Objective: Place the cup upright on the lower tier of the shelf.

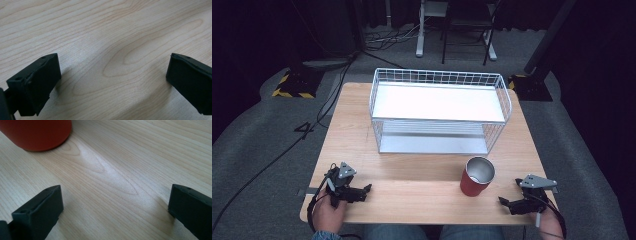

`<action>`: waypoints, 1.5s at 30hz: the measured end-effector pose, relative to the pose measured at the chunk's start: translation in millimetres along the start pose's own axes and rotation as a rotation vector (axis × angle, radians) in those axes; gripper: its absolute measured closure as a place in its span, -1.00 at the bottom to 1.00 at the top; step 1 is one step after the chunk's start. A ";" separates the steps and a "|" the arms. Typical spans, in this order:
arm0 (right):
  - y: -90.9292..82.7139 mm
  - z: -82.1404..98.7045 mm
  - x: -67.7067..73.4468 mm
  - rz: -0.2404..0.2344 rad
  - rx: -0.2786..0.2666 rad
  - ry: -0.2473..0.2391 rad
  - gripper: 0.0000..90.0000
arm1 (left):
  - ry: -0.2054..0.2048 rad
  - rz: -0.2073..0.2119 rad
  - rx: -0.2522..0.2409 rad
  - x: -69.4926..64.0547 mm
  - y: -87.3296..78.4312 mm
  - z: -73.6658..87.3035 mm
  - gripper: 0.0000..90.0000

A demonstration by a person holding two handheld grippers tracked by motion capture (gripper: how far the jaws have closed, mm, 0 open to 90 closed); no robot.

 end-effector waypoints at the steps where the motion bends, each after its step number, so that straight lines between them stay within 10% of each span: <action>1: 0.2 -0.2 0.3 0.002 -0.001 0.002 -1.00 | 0.000 0.000 0.000 0.0 0.0 0.0 -1.00; 10: -3.5 -10.2 10.1 0.017 -0.055 -0.018 -1.00 | -0.003 -0.001 0.002 -0.2 0.1 0.0 -1.00; 30: 0.9 -60.4 50.8 -0.064 -0.364 0.009 -1.00 | -0.006 -0.007 -0.002 0.2 0.8 -1.1 -1.00; 45: 29.9 -81.5 56.6 -0.080 -0.371 0.018 -1.00 | -0.007 -0.007 -0.002 0.1 0.8 -1.1 -1.00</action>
Point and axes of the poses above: each handheld gripper's, and its own axes: y roughly forward along the jaws, z roughly out of its underside, x roughly to its left, the point moved 6 cm from there along y, roughly forward along the jaws, and after that the axes turned 12 degrees about -y, right-handed, at the moved point
